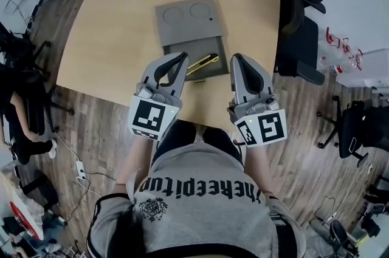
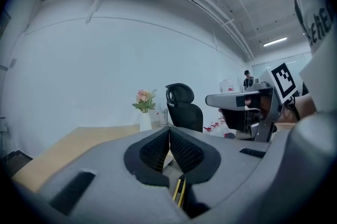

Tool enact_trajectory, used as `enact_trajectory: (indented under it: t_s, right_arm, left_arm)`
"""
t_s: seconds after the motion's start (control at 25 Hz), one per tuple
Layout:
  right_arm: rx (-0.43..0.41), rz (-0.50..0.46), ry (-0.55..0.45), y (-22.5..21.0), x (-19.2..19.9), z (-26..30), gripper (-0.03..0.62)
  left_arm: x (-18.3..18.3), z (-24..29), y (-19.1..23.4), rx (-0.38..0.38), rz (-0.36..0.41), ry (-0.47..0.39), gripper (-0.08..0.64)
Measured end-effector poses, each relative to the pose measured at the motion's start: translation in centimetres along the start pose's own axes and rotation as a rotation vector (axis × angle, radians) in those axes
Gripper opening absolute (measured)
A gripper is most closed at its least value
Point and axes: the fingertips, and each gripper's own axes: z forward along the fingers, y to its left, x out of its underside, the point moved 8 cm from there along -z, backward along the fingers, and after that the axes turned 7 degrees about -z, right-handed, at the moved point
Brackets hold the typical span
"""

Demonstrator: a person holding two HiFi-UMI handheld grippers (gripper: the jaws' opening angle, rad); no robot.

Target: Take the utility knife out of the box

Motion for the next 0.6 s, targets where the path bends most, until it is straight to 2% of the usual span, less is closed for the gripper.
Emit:
enact_trajectory:
  t_s: [0.24, 0.6]
  right_arm:
    - [0.084, -0.008, 0.017, -0.1, 0.1, -0.1, 0.006]
    - [0.201, -0.014, 0.047, 0.3, 0.4, -0.6, 0.006]
  left_arm:
    - [1.0, 2.3, 1.0, 0.105, 0.012, 0.050, 0.018]
    - [3.0, 5.7, 2.4, 0.210, 0.004, 0.157, 0.018]
